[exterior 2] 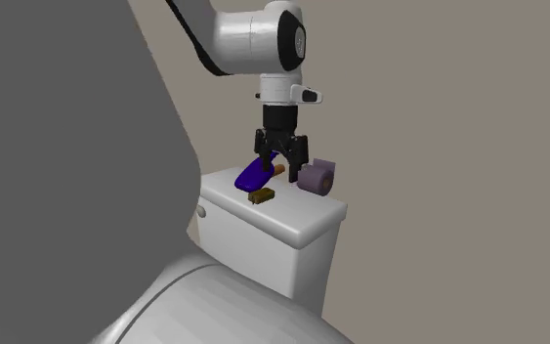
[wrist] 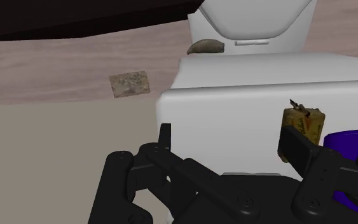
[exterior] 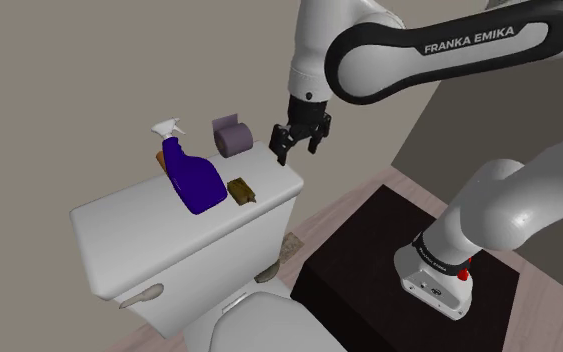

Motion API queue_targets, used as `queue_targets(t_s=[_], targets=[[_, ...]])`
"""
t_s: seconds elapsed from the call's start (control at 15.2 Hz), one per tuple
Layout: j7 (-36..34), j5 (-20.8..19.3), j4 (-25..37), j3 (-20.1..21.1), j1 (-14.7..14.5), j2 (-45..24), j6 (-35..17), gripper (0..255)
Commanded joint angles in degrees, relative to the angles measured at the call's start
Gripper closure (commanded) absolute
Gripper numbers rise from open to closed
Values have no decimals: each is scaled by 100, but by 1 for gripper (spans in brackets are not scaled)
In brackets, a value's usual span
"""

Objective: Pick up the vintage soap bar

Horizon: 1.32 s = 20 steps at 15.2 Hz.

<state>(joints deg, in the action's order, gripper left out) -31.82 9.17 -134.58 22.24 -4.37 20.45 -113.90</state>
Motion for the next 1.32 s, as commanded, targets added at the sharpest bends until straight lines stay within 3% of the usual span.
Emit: queue_targets(t_s=[0.0, 0.59, 1.19, 1.25], targets=[[-286, -41, 189, 200, -13, -391, -247, 0], [-1651, -808, 1194, 816, -164, -2263, -1150, 0], [-1796, -1030, 936, 798, -202, -2610, -1710, 0], [-1821, -1051, 965, 802, -212, -2642, -1708, 255]])
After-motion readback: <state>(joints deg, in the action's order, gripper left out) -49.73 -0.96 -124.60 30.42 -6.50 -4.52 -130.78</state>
